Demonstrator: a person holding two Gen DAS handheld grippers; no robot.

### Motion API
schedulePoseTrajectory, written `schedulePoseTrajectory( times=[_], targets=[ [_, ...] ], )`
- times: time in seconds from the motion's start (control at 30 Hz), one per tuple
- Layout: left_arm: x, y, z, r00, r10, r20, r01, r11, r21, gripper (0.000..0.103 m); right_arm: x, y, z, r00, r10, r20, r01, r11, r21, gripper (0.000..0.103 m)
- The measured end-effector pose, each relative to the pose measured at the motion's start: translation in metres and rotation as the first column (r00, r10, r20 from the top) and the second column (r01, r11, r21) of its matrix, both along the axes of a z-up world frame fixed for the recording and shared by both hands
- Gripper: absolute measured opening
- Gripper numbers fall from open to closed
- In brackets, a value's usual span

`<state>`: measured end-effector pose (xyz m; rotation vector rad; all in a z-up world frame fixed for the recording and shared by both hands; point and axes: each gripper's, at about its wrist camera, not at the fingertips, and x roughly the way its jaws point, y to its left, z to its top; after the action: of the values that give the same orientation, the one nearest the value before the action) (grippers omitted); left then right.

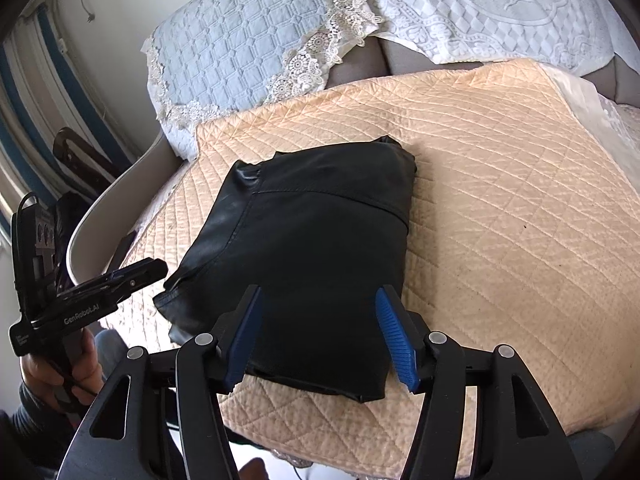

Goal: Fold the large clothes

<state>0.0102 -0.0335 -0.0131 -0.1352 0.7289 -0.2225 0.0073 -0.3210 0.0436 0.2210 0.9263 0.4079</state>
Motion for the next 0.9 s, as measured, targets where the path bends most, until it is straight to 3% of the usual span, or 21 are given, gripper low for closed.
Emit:
schedulePoseTrajectory(
  times=[0.1,0.2,0.47,0.63,0.9],
  targets=[
    [0.005,-0.002,0.0,1.0,-0.003,-0.001,0.003,1.0,0.006,0.048,0.005,-0.003,-0.001,1.0,-0.002,-0.004,0.002,1.0,0.005,0.059],
    [0.01,-0.005,-0.001,1.0,-0.007,-0.006,0.007,1.0,0.01,0.048,0.012,-0.006,-0.004,1.0,0.006,-0.015,-0.005,1.0,0.023,0.067],
    [0.028,-0.006,-0.007,1.0,-0.007,-0.025,0.007,1.0,0.01,0.053,0.038,-0.015,-0.018,0.998,0.014,-0.058,-0.009,0.997,0.083,0.067],
    [0.048,-0.002,-0.013,0.998,-0.016,-0.062,0.014,0.999,-0.034,0.054,0.06,-0.019,-0.033,0.995,0.012,-0.101,-0.001,0.994,0.113,0.067],
    [0.08,0.002,-0.026,0.993,-0.046,-0.109,0.033,0.993,-0.117,0.068,0.092,-0.03,-0.062,0.982,0.022,-0.186,0.018,0.978,0.21,0.071]
  ],
)
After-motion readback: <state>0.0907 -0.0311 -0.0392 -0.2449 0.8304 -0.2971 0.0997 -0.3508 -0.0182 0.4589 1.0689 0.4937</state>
